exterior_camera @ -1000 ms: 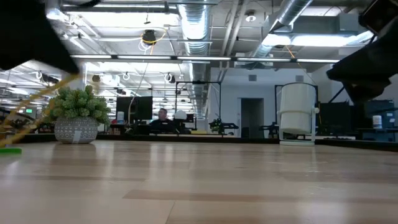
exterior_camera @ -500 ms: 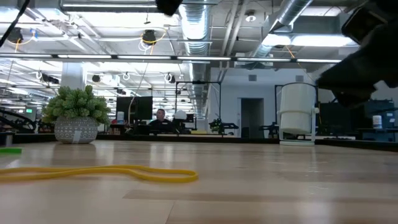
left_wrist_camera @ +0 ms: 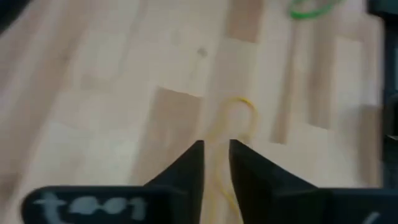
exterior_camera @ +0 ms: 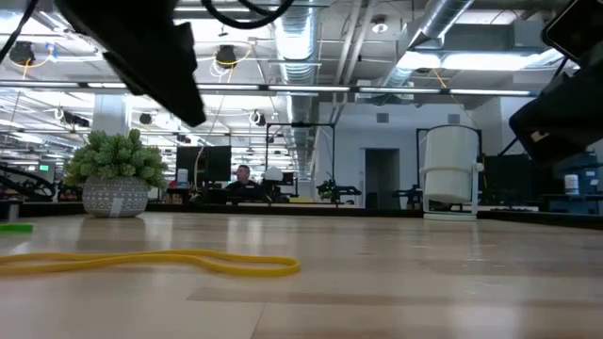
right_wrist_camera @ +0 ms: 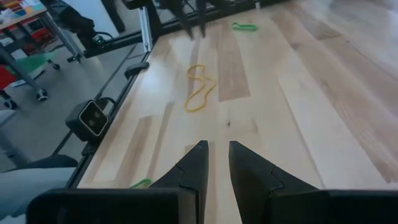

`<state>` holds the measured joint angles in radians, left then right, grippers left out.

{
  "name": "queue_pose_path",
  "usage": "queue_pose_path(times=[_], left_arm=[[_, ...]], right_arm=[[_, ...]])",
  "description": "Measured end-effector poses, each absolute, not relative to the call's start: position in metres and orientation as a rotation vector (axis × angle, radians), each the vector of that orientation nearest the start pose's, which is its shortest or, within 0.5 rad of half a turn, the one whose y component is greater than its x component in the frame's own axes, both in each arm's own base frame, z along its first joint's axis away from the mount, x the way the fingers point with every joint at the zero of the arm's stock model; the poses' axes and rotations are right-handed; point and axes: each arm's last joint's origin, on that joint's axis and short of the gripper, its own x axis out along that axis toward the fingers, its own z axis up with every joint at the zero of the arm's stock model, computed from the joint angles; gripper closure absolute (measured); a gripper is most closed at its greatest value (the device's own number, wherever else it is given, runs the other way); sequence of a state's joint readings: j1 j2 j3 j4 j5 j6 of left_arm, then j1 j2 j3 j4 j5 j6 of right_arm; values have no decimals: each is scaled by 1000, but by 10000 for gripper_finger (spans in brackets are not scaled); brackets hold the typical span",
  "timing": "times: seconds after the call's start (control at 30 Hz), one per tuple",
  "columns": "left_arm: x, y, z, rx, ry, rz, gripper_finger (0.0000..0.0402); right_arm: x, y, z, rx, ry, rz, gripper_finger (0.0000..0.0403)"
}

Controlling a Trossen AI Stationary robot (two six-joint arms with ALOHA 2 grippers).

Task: Pick and place rubber bands into bin
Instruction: Put the yellow rubber band into the black basket

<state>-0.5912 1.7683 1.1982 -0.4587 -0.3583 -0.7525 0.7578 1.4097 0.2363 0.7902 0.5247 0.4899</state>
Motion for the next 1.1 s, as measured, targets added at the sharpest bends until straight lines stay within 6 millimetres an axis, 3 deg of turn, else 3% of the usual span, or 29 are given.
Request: queue_pose_path(times=[0.13,0.3,0.4,0.57,0.73,0.97,1.1], left_arm=[[301,-203,189,-225,942,97,302],[303,-215,152,-220,1033,126,271],[305,-216,134,-241,1075,152,263],[309,-216,123,-268,1072,212,265],[308,-214,122,-267,1067,252,290],[306,-211,119,-261,1107,265,391],[308,-213,121,-289,1082,254,399]], right_arm=[[165,136,127,255,354,149,345],[166,136,127,257,352,149,345],[166,136,127,257,352,149,345],[165,136,127,254,355,148,345],[165,136,126,251,358,147,345],[165,136,126,250,358,147,345],[165,136,126,250,359,147,345]])
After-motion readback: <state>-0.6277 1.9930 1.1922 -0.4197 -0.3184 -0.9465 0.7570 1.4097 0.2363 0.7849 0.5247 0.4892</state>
